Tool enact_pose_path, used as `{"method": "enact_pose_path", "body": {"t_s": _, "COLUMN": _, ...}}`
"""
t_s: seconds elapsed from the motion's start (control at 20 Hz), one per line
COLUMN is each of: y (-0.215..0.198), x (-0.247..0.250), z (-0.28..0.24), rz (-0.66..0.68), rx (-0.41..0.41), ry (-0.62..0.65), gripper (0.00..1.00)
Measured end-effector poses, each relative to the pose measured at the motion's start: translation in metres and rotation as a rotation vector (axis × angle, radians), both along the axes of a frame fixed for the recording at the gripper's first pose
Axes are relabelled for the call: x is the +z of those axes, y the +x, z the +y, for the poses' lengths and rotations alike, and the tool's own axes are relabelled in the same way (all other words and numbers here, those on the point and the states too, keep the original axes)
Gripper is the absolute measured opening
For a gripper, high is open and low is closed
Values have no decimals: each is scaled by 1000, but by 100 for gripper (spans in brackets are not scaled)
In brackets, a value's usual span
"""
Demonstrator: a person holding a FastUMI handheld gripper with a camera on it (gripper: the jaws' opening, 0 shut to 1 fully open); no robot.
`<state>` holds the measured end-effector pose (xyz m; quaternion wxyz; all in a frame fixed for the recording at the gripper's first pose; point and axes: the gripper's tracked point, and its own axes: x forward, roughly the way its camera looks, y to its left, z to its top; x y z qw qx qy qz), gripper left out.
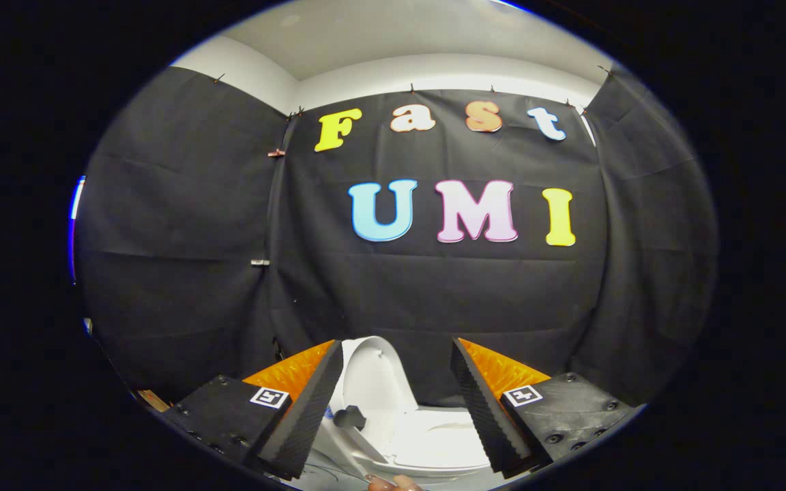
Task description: Open the toilet lid.
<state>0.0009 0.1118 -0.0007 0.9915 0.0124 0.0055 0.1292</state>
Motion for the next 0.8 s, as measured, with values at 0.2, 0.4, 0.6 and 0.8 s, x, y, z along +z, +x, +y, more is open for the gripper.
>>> {"method": "enact_pose_path", "body": {"t_s": 0.2, "y": -18, "x": 25, "z": -41, "rz": -26, "rx": -58, "ry": -12, "gripper": 98}}
{"method": "enact_pose_path", "body": {"t_s": 0.4, "y": -35, "x": 44, "z": -69, "rz": -32, "rx": -84, "ry": -2, "gripper": 98}}
{"method": "enact_pose_path", "body": {"t_s": 0.6, "y": -49, "x": 56, "z": -84, "rz": -56, "rx": -90, "ry": 12, "gripper": 98}}
{"method": "enact_pose_path", "body": {"t_s": 0.8, "y": -55, "x": 60, "z": -90, "rz": -70, "rx": -93, "ry": 3, "gripper": 98}}
